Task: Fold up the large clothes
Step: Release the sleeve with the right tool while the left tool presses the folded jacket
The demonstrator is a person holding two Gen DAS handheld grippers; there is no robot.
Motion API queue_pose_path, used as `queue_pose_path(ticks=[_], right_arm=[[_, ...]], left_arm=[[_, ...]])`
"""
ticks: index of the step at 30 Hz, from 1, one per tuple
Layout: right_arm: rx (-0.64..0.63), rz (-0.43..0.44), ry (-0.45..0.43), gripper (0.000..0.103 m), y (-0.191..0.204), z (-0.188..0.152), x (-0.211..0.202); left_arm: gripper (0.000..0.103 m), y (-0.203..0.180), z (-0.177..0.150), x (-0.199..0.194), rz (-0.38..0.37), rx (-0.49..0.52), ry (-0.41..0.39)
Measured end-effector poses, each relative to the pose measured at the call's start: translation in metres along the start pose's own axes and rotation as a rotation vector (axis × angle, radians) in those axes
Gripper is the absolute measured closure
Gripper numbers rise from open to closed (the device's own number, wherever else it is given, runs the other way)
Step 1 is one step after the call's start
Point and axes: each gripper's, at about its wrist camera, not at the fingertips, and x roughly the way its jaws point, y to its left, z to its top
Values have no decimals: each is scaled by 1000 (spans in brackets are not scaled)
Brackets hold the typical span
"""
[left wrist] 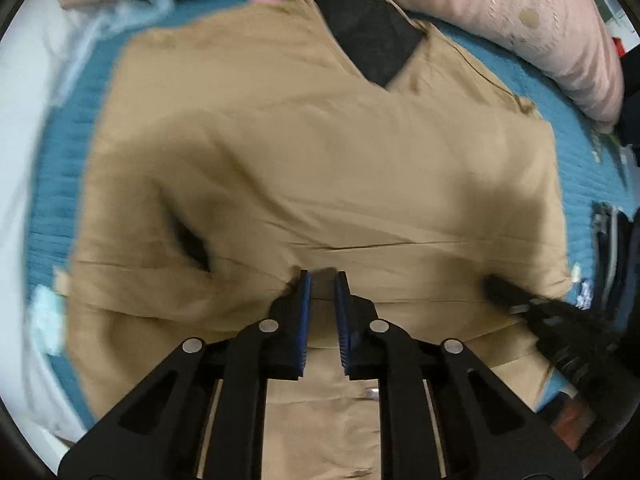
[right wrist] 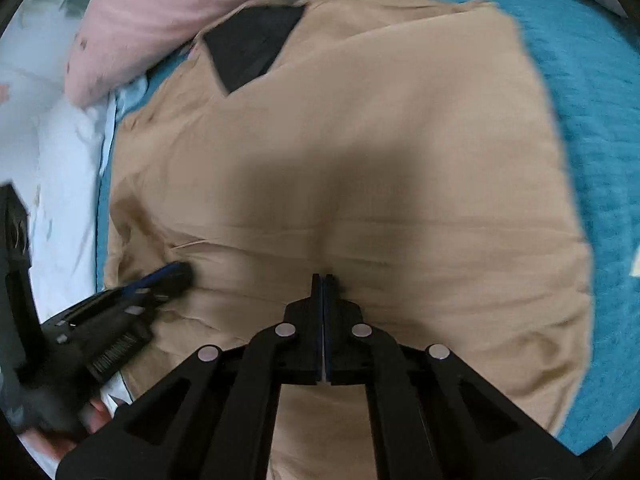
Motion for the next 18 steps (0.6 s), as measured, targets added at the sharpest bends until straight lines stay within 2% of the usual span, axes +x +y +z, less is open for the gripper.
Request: queue_pose_path(ticks=[2, 5, 8, 10, 13, 18], right_arm=[[12, -65, -44, 103, -15, 4, -18], [49, -259, -92, 103, -47, 13, -33], [127, -352, -39, 101, -86, 14, -19], [186, -321, -8, 101, -101, 11, -14], [220, -268, -55, 101, -104, 11, -31], [147, -171, -204, 101, -57, 37, -72]], left_arm=[[89, 11, 4, -6, -2, -16, -11], [95, 28, 11, 5, 26, -54, 17], [97, 31, 15, 15, 18, -83, 48], [96, 26, 17, 5, 26, -80, 33], [96, 17, 22, -15, 10, -42, 2], [95, 6, 47, -44, -42, -25, -73]])
